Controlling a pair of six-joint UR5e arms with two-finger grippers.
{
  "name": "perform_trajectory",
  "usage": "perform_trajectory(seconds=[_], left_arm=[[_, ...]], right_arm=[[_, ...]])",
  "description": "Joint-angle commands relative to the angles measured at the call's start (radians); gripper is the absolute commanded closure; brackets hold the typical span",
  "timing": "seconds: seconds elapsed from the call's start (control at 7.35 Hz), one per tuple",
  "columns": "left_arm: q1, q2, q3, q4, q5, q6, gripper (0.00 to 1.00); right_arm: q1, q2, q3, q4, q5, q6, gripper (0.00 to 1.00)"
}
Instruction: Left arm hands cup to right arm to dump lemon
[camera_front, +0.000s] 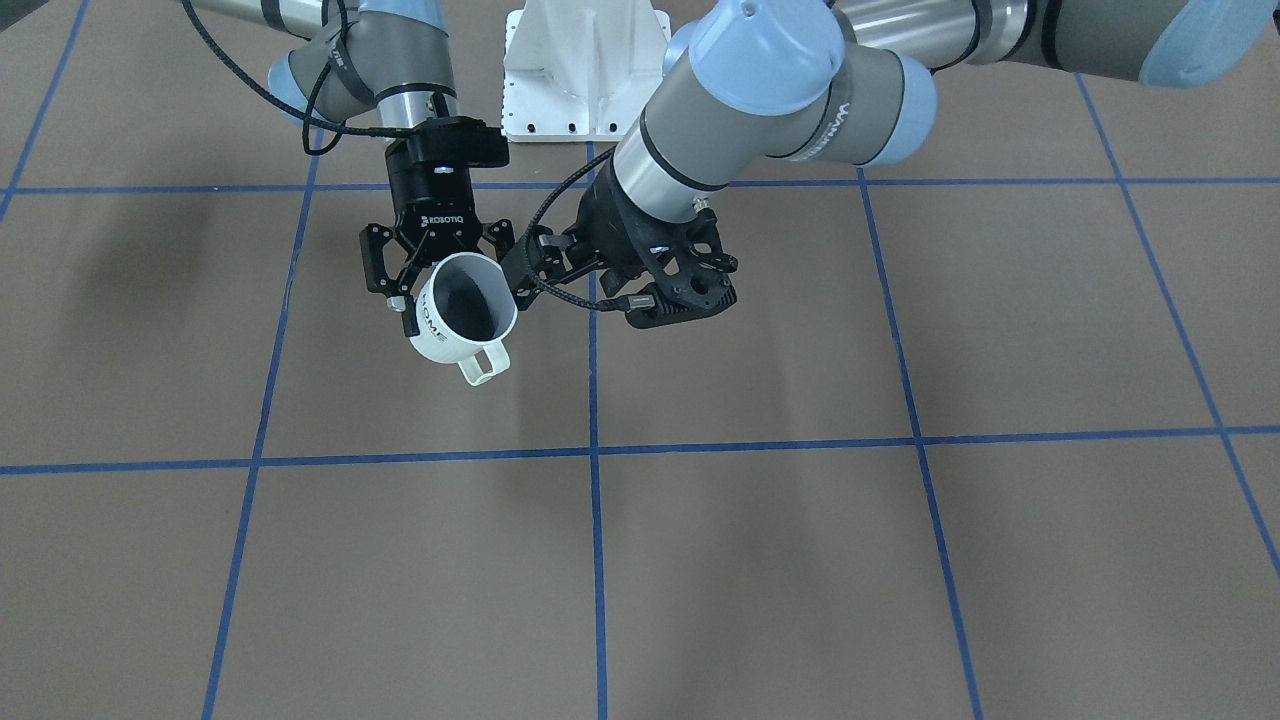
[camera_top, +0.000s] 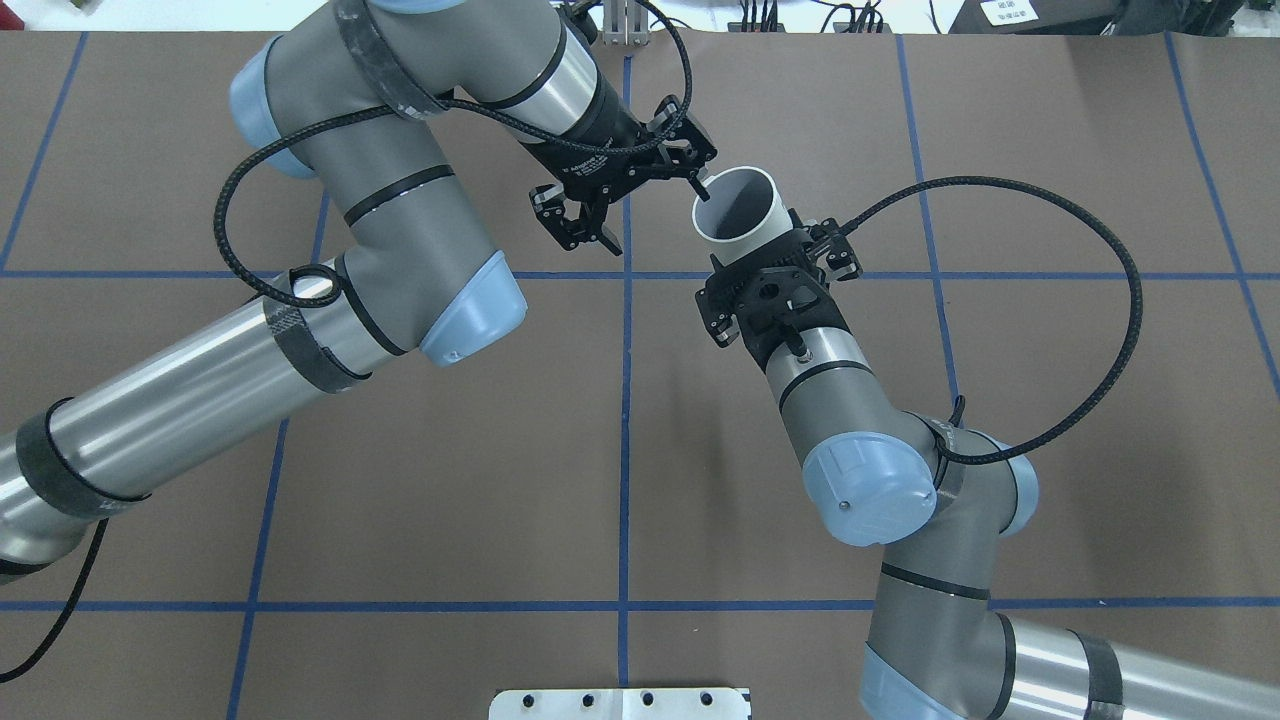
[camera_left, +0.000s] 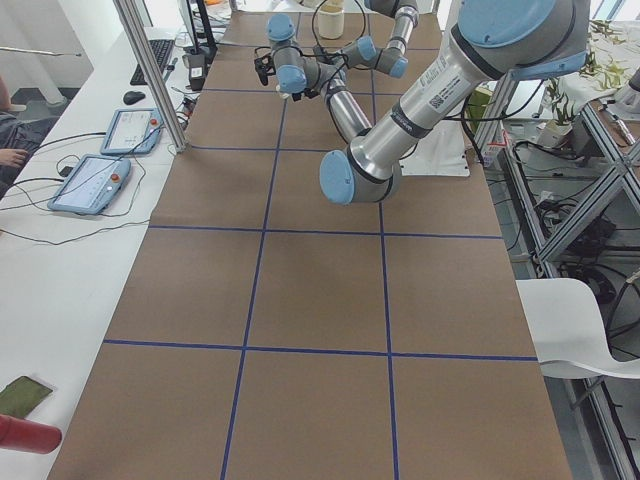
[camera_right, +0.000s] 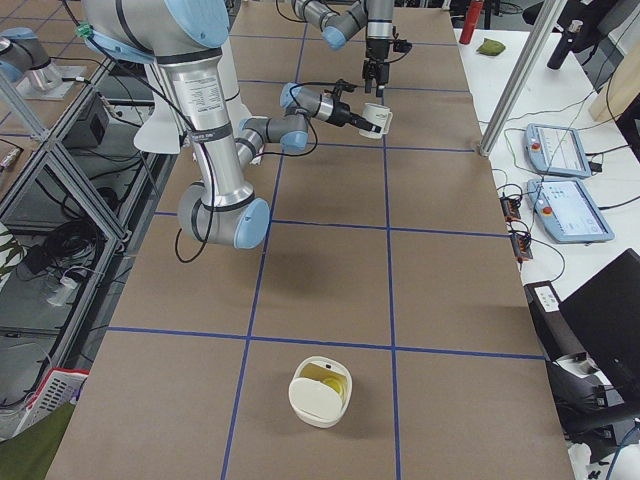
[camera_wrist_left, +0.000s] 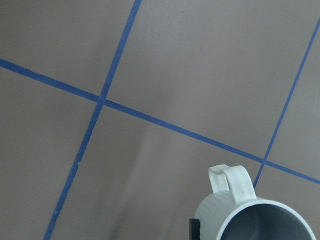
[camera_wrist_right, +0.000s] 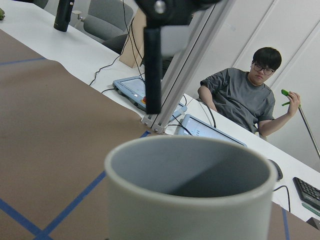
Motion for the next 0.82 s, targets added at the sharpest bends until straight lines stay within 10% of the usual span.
perform_trajectory(seconds=[0.0, 0.68], left_arm=[[0.029, -0.002, 0.003, -0.020, 0.000, -0.006, 0.06], [0.034, -0.040, 0.085, -0.063, 0.000, -0.006, 0.14]], right_arm=[[0.000, 0.002, -0.002, 0.001, 0.000, 0.000, 0.84], [-0.002, 0.002, -0.002, 0.001, 0.000, 0.002, 0.84]])
